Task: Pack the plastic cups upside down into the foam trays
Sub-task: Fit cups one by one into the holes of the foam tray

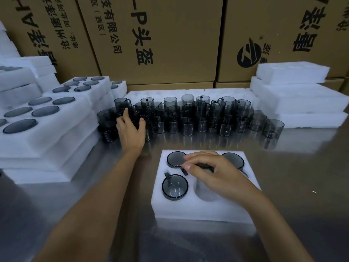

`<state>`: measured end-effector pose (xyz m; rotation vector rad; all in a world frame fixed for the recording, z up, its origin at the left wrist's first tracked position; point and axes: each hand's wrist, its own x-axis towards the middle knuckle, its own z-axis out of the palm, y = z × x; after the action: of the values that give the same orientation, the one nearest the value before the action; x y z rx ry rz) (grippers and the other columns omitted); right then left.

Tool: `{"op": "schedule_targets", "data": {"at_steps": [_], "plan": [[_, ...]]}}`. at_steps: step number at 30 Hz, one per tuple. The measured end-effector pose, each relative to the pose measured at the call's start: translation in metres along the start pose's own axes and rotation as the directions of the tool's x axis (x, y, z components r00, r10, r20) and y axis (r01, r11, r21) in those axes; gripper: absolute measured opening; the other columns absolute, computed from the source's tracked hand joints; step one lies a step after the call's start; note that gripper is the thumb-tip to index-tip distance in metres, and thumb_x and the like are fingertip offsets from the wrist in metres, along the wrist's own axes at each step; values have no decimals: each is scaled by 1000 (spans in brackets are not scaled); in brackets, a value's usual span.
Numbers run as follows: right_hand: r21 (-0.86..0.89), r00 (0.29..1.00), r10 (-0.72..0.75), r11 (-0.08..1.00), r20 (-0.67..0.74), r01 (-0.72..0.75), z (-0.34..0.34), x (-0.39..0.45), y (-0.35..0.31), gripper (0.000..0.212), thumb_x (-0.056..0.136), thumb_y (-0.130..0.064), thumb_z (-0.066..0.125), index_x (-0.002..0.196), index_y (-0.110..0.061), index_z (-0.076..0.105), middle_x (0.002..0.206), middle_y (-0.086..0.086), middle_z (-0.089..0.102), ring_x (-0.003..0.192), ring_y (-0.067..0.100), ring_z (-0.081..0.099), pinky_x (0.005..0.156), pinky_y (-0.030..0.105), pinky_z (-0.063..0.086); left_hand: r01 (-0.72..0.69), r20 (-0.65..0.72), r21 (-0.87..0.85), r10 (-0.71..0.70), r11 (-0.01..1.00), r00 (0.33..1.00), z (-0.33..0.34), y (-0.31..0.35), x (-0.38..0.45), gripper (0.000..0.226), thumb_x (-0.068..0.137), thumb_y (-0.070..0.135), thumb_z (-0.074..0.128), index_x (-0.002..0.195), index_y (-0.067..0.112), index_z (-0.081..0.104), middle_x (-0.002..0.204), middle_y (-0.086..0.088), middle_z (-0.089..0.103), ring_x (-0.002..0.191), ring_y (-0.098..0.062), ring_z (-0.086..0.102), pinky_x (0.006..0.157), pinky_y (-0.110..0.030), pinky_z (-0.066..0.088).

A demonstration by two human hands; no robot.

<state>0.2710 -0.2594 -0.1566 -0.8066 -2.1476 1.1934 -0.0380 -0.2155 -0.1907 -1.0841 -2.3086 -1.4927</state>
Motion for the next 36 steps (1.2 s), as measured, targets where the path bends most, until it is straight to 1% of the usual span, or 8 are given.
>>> {"op": "schedule_targets", "data": {"at_steps": [1,3,8,13,17,22,29,36], "plan": [[-1,1000,-3,1000,0,3,0,0,0,11,90,-40,68,91,-39,79,114,-35,64,124,-11,47,110,27,38,-38,0,25,38,999,999,0,1,4,68,97,36,54,155,14,26,143,-18,35,131,-33,34,109,-48,33],[-4,1000,-6,1000,4,6,0,1,1,11,91,-39,68,92,-38,79,114,-36,64,124,-13,46,111,26,37,-104,60,63,100,993,993,1,2,14,69,94,33,60,153,13,30,143,-18,34,132,-32,33,110,-46,32],[-9,1000,-2,1000,8,2,-1,0,1,12,92,-39,68,94,-37,79,115,-35,64,124,-12,45,113,28,36,-119,221,100,94,988,971,-1,3,36,66,90,35,68,146,12,43,155,-9,25,140,-31,27,113,-47,33],[-15,1000,-5,1000,12,5,-1,0,-1,12,92,-38,67,95,-36,79,115,-32,65,124,-11,46,112,28,37,-191,326,113,145,975,934,-7,3,43,55,95,28,65,142,6,48,157,-7,31,143,-26,33,117,-42,31],[-17,1000,-5,1000,8,5,-1,0,-1,12,92,-39,67,96,-36,79,116,-31,65,124,-10,46,112,29,37,-216,251,122,181,969,951,-12,9,43,35,100,13,55,132,0,58,141,-12,49,123,-33,53,106,-38,41],[-19,1000,-2,1000,9,2,-1,0,-2,13,92,-39,67,96,-36,79,116,-31,65,124,-11,46,112,28,37,-208,161,167,181,964,970,-15,18,43,30,99,13,57,123,-3,65,132,-15,56,110,-36,60,97,-42,48],[-13,1000,-7,1000,7,7,-1,1,0,13,92,-39,68,96,-36,79,114,-33,65,122,-14,46,109,22,37,-147,95,134,135,980,986,-30,15,50,29,96,13,60,120,-1,69,127,-17,61,110,-34,61,99,-39,46],[-9,1000,-7,1000,11,7,0,2,0,12,92,-38,68,95,-37,79,113,-35,64,121,-13,47,109,24,38,-40,56,23,39,999,998,-42,10,45,25,92,11,64,114,3,73,119,-16,68,108,-31,64,101,-37,48]]}}
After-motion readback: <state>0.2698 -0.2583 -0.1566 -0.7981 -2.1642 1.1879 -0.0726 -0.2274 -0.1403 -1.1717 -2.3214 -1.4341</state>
